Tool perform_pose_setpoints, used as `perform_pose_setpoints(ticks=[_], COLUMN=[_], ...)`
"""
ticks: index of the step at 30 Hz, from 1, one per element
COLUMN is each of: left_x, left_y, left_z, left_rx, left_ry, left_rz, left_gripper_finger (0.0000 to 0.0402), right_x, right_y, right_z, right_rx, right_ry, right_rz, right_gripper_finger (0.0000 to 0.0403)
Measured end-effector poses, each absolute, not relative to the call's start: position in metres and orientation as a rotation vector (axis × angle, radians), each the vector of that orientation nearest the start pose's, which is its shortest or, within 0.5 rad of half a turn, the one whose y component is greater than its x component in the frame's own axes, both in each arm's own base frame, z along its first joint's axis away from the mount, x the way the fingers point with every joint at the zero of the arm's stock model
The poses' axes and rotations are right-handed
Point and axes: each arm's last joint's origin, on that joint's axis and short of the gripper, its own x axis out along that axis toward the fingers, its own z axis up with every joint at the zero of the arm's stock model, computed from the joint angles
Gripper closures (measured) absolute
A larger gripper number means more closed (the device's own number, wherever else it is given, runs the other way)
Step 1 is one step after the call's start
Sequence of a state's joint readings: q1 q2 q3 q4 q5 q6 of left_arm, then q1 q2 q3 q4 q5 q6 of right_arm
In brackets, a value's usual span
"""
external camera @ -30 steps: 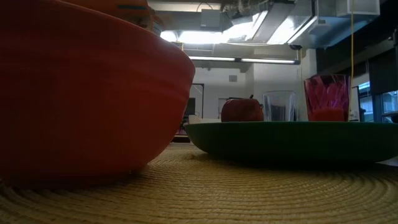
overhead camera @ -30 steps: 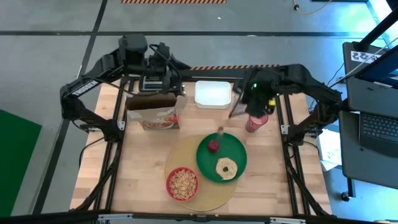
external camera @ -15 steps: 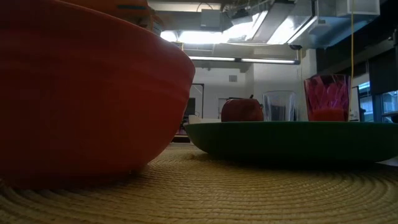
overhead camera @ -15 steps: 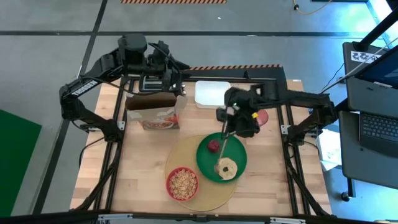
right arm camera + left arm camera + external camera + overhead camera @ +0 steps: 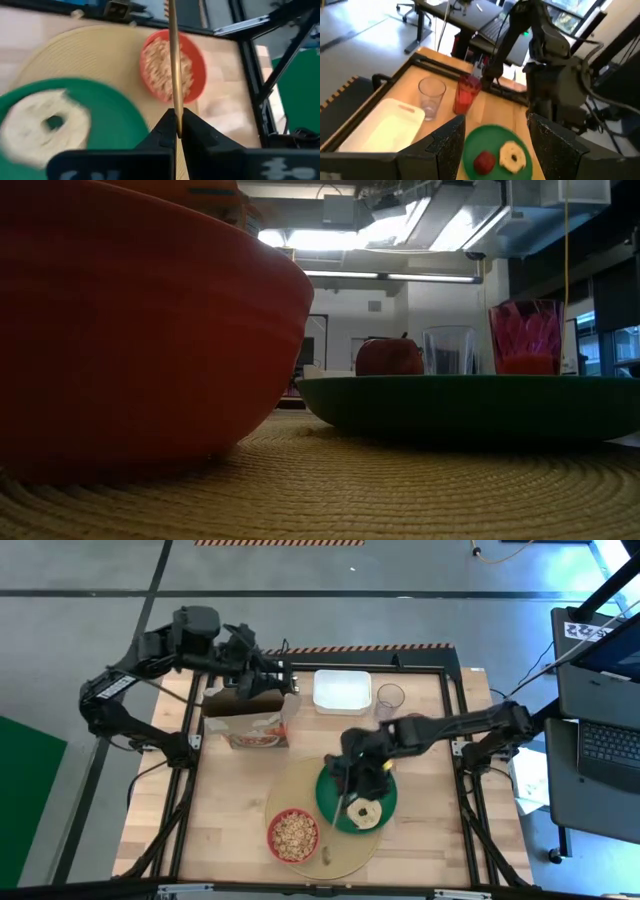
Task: Arrange a breakfast setting
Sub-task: Put the gold spoon on the brown placemat to the right of the orange bowl
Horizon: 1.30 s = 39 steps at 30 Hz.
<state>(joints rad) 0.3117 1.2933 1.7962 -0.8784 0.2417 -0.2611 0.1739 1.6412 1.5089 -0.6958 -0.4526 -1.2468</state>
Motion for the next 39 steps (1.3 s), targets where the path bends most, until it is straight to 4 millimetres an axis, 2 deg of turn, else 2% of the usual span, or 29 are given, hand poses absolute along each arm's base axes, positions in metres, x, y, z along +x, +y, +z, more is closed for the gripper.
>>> perform_pose_setpoints(ticks=[6, 11, 18, 26, 39], left_x=[0.194, 0.186, 0.179, 0.183, 0.2], left_y=[0.053, 0.05, 0.047, 0.043, 0.047], left_z=[0.496, 0.495, 0.493, 0.49, 0.465], left_rx=[-0.308, -0.292, -0.295, -0.263, -0.308], left_ry=[0.372, 0.403, 0.437, 0.447, 0.505], left_rz=[0.131, 0.137, 0.134, 0.146, 0.153], left_gripper_finger=[0.0189, 0.0189, 0.0189, 0.0189, 0.0189], right_x=[0.365, 0.375, 0.382, 0.381, 0.388], right_y=[0.111, 0.13, 0.133, 0.131, 0.132], right_z=[0.295, 0.268, 0.243, 0.235, 0.214], right_rx=[-1.049, -1.012, -1.0, -1.091, -1.253], right_ry=[0.369, 0.457, 0.56, 0.62, 0.612], right_rz=[1.024, 1.039, 1.061, 1.055, 1.117], right_gripper_finger=[0.0393, 0.0393, 0.0393, 0.0393, 0.0393])
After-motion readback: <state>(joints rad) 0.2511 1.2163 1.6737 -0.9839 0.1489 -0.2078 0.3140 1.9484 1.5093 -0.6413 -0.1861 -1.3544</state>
